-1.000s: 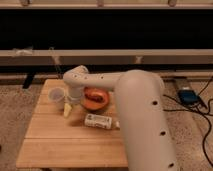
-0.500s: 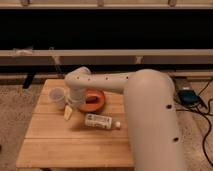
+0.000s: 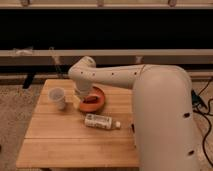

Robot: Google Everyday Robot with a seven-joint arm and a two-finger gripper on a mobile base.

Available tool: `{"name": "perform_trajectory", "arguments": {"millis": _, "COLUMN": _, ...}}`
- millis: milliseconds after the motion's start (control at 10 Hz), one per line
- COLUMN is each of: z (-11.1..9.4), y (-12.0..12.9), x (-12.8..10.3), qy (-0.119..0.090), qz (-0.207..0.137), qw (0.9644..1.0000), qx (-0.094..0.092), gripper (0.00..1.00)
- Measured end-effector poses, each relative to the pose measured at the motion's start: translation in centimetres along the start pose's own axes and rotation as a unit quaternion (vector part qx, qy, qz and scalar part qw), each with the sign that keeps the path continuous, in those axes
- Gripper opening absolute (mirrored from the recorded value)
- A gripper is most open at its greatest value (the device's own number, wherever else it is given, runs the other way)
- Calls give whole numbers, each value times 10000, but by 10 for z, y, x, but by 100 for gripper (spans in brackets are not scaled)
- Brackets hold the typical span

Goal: Push the ceramic bowl across the table

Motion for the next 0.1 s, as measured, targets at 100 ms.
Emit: {"name": "perform_trajectory", "arguments": {"millis": 100, "z": 0, "y": -11, "x": 2, "qy": 7, "qz": 14, "qw": 9999, "qx": 115, "gripper": 80}}
